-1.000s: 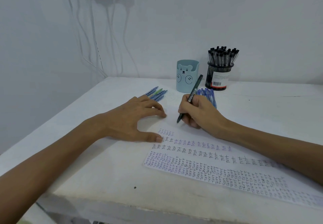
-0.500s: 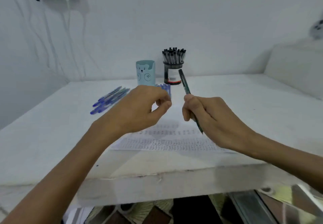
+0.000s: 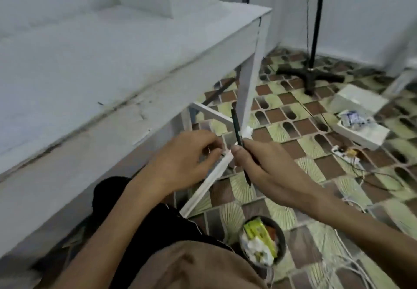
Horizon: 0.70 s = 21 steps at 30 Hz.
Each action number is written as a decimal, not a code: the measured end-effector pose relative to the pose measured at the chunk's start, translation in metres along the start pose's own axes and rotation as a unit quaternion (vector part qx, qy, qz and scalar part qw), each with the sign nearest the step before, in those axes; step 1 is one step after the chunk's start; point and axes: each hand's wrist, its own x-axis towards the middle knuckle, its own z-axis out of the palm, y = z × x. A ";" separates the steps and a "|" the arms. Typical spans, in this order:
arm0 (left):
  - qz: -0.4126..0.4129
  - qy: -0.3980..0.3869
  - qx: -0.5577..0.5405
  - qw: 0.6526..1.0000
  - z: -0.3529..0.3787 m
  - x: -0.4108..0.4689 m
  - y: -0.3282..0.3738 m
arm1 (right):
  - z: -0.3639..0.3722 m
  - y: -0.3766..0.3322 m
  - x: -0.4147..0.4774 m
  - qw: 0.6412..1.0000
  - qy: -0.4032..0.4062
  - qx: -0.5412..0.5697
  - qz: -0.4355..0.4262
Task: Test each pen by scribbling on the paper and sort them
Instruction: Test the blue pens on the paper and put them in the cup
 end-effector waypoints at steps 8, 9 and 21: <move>-0.050 -0.233 -0.029 0.971 0.198 0.036 -0.027 | 0.070 0.155 -0.058 0.972 -0.008 -0.075 0.222; -0.060 -0.269 -0.020 0.961 0.222 0.036 -0.032 | 0.082 0.175 -0.068 0.965 -0.020 -0.069 0.254; -0.054 -0.465 0.084 0.880 0.308 0.019 -0.058 | 0.160 0.312 -0.141 0.853 -0.247 -0.092 0.450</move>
